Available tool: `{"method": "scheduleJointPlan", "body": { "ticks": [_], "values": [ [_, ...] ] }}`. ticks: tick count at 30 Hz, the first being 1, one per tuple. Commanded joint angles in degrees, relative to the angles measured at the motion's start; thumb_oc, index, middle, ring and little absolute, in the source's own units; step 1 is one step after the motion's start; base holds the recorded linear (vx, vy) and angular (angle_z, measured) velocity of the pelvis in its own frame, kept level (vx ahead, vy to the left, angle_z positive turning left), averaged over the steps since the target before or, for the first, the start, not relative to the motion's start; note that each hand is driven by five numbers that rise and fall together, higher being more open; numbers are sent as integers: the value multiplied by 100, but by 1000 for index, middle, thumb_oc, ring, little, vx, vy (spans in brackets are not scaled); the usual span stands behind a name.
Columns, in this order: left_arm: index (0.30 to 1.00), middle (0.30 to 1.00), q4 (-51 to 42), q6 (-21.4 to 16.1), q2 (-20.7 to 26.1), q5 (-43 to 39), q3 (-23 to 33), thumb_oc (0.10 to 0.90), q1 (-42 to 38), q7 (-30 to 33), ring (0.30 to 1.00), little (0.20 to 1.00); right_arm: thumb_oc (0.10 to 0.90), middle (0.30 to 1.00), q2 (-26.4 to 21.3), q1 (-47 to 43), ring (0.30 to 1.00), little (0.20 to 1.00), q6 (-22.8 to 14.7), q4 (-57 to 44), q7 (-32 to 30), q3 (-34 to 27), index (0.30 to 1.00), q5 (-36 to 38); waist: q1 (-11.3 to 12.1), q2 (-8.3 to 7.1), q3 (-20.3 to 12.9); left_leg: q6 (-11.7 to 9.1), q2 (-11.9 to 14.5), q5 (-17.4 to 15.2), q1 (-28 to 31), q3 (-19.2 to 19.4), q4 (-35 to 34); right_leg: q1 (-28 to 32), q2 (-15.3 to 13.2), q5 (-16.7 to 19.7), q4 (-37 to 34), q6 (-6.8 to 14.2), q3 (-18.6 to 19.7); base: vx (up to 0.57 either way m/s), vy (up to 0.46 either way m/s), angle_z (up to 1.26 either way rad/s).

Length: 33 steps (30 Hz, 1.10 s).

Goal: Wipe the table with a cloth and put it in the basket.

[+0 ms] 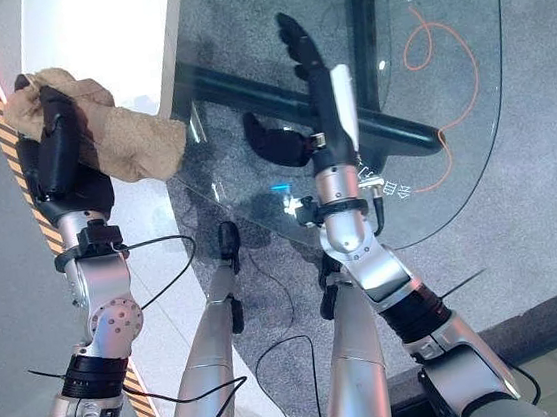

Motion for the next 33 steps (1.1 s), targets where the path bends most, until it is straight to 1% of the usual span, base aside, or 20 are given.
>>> {"method": "scheduleJointPlan", "body": {
  "ticks": [1,3,9,10,11,13,14,15,16,18,20,22,23,24,27,31,33],
  "values": [
    [300,300,-869,-937,258,660,442,100,-597,-188,300,200,800,900,82,-338,900,900,-808,-404,-427,-314,900,-417,17,-113,-151,212,-282,-1021,112,303,669,445,287,690,-1434,156,33,3,23,-3],
    [300,300,-831,-1049,311,778,488,100,-612,-146,300,200,800,900,55,-213,900,900,-823,-165,-741,-416,900,-576,-15,-111,-151,206,-269,-1033,126,320,678,454,285,689,-1430,160,56,4,33,-5],
    [300,300,-698,-1274,408,1079,591,100,-751,-18,300,200,800,900,49,3,900,900,-951,546,-1545,-730,900,-624,-97,-69,-151,196,-253,-1051,155,353,648,450,311,680,-1433,154,142,3,45,-7],
    [300,300,-658,-1332,430,1133,601,100,-776,-23,300,200,800,900,13,23,900,900,-931,708,-1727,-790,900,-632,-111,-55,-151,194,-250,-1058,160,355,649,447,314,676,-1423,155,163,4,63,-15],
    [300,300,-613,-1360,463,1237,600,100,-866,40,300,200,800,900,-25,24,900,900,-1001,976,-1956,-833,900,-640,-128,-30,-151,188,-247,-1063,158,371,650,438,314,676,-1419,156,186,2,62,-13],
    [300,300,-559,-1378,509,1353,601,100,-967,104,300,200,800,900,-94,6,900,900,-994,1271,-2192,-893,900,-604,-143,-16,-151,180,-243,-1072,169,385,645,442,316,672,-1423,158,202,0,50,-5],
    [300,300,-532,-1366,565,1413,602,100,-1059,183,300,200,800,900,-153,16,900,900,-1084,1530,-2340,-954,900,-537,-159,-7,-151,175,-234,-1076,178,397,634,450,312,674,-1437,157,212,2,32,-1],
    [300,300,-529,-1367,565,1421,597,100,-1067,193,300,200,800,900,-156,5,900,900,-1098,1549,-2344,-952,900,-534,-155,-6,-151,175,-233,-1076,177,398,632,448,313,675,-1439,157,212,4,51,-1],
    [300,300,-452,-1394,649,1502,601,100,-1180,276,300,200,800,900,-228,32,900,900,-1186,1942,-2531,-1062,900,-318,-177,4,-151,170,-224,-1090,180,408,646,442,317,672,-1427,157,229,4,39,-1],
    [300,300,-369,-1425,717,1610,587,100,-1280,380,300,200,800,900,-239,69,900,900,-1397,2337,-2643,-1167,900,-107,-193,1,-151,166,-215,-1101,185,410,648,451,322,674,-1436,155,236,2,21,-1],
    [300,300,-262,-1412,831,1666,583,100,-1463,521,300,200,800,900,-261,84,900,900,-1569,2809,-2679,-1273,900,206,-209,-11,-151,166,-199,-1116,182,413,653,453,330,674,-1448,152,248,0,0,0],
    [300,300,-208,-1396,896,1680,552,100,-1598,643,300,200,800,900,-272,66,900,900,-1645,3121,-2688,-1290,900,347,-213,-21,-151,166,-188,-1126,184,414,655,455,335,672,-1452,148,250,0,0,0],
    [300,300,-112,-1420,990,1660,508,100,-1791,825,300,200,800,900,-299,19,900,900,-1674,3520,-2681,-1278,900,597,-218,-30,-151,159,-174,-1132,176,418,654,447,343,672,-1458,148,248,0,0,0],
    [300,300,-74,-1437,1011,1726,487,100,-1852,910,300,200,800,900,-302,5,900,900,-1651,3627,-2706,-1265,900,620,-224,-32,-151,156,-166,-1133,169,419,655,438,347,671,-1454,148,248,0,0,0],
    [300,300,148,-1401,1178,2002,340,100,-2261,1374,300,200,800,900,-384,-119,900,900,-1621,4223,-2636,-1153,900,1001,-246,-56,-151,145,-138,-1132,151,427,671,424,351,684,-1462,136,248,0,-3,-1],
    [300,300,440,-1373,1324,2289,232,100,-2609,1702,300,200,800,900,-446,-222,900,900,-1727,4885,-2400,-1167,900,1347,-258,-68,-151,141,-120,-1132,138,434,684,420,350,702,-1485,120,239,0,-3,-1],
    [300,300,773,-1331,1466,2637,103,100,-2935,2065,300,200,800,900,-482,-327,900,900,-1806,5399,-2190,-1180,900,1490,-273,-71,-151,145,-104,-1148,126,434,724,422,352,691,-1480,107,245,0,0,0]
  ]
}}
